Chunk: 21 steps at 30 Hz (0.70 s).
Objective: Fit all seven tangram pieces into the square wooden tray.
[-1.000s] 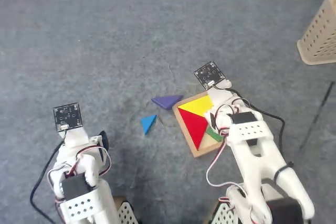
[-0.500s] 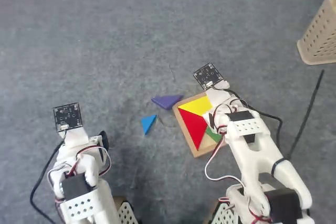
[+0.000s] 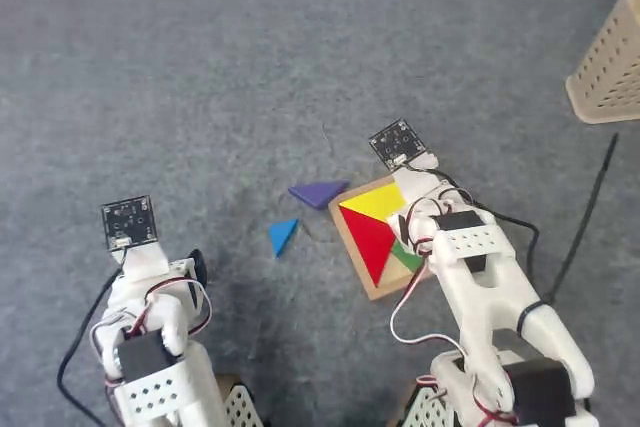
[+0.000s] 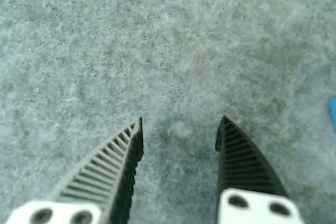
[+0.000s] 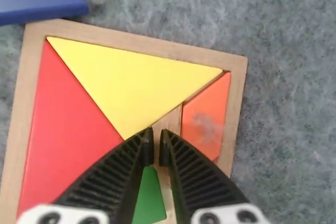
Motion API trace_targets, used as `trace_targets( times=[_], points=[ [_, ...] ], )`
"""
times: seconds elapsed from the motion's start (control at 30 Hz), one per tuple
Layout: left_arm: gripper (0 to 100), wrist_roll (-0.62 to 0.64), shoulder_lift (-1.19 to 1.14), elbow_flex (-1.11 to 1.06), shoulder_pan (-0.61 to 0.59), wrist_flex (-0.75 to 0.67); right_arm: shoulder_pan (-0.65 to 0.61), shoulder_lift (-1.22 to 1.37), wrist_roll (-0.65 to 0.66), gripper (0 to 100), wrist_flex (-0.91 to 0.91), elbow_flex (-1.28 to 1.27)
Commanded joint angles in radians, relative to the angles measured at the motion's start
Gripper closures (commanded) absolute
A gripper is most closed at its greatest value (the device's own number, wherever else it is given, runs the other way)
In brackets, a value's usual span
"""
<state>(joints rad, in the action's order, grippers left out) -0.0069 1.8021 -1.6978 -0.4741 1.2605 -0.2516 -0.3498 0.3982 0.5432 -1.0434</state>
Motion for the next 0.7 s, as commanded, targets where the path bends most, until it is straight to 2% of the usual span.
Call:
trace_targets(
  times=[0.0, 0.17, 0.33, 0.5, 0.67],
  points=[
    [78, -0.006, 0.02, 0.013, -0.005, 0.003, 0.01, -0.101, -0.017, 95.0, 0.058, 0.005],
    [78, -0.006, 0.02, 0.013, -0.005, 0.003, 0.01, -0.297, -0.08, 95.0, 0.185, -0.043],
    [78, -0.006, 0.02, 0.013, -0.005, 0.003, 0.002, -0.452, -0.08, 95.0, 0.182, -0.172],
    [78, -0.006, 0.02, 0.013, -0.005, 0.003, 0.002, -0.481, -0.077, 95.0, 0.182, -0.232],
    [78, -0.006, 0.02, 0.013, -0.005, 0.003, -0.019, -0.481, -0.017, 95.0, 0.182, -0.265]
  ],
)
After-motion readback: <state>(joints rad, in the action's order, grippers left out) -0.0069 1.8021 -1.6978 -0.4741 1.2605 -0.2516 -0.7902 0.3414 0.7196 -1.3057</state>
